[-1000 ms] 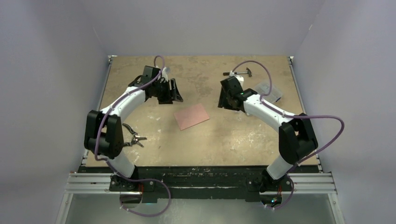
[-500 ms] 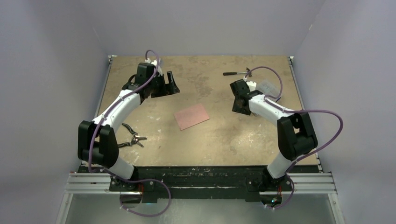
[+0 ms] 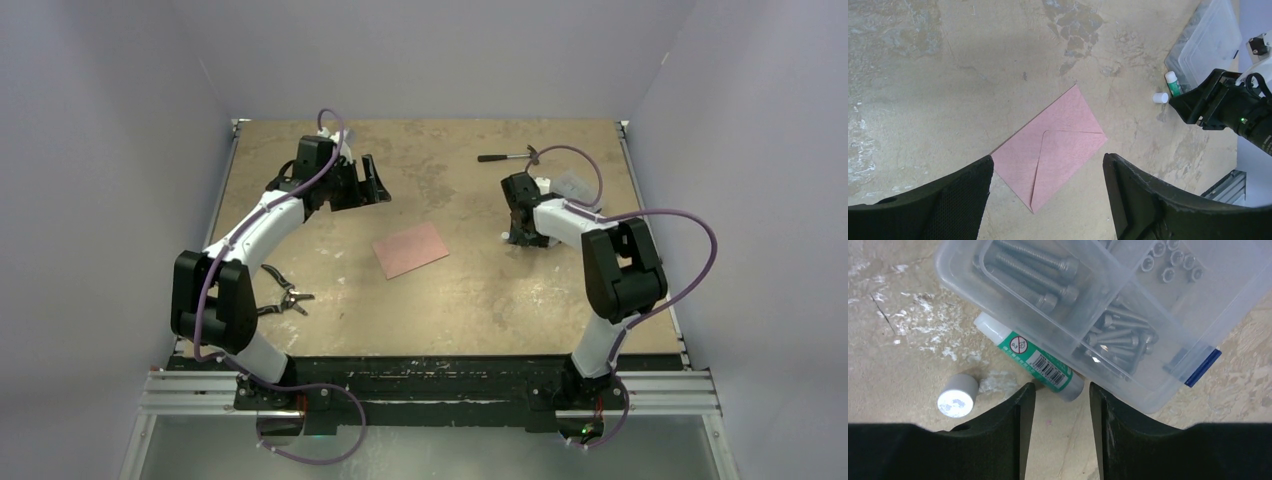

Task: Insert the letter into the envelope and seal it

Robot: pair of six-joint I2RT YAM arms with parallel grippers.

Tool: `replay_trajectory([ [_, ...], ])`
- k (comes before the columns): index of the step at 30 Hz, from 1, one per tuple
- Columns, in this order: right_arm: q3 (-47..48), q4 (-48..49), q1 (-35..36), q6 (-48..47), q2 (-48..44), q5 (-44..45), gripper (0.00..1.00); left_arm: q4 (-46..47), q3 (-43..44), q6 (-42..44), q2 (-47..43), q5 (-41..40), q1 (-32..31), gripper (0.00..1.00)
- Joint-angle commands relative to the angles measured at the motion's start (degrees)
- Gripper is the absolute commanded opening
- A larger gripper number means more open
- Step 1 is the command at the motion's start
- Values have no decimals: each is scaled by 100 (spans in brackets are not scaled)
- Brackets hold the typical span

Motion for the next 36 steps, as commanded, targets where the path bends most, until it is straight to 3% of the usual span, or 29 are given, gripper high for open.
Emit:
replay_trajectory([
  [1,113,373,-143,-518,174,-199,49,235,21,-51,11,146,42,79],
  [16,103,880,-451,-1172,276,-1587,54,252,67,-108,60,243,42,79],
  [18,105,937,-451,-1176,325,-1593,48,260,64,-110,74,267,42,79],
  [22,188,867,-451,-1119,455,-1497,25,250,75,-118,87,312,42,79],
  [26,123,929,-454,-1027,234,-1154,13,271,85,-124,42,303,42,78],
  [30,149,1121,-442,-1066,-516,-1098,10,327,139,-174,25,373,42,78],
  [33,133,1282,-447,-1154,-1293,-1957,11,471,234,-235,-54,687,42,78],
  [36,50,1640,-442,-1244,-1950,-3163,11,1211,124,-482,-303,1416,42,79],
])
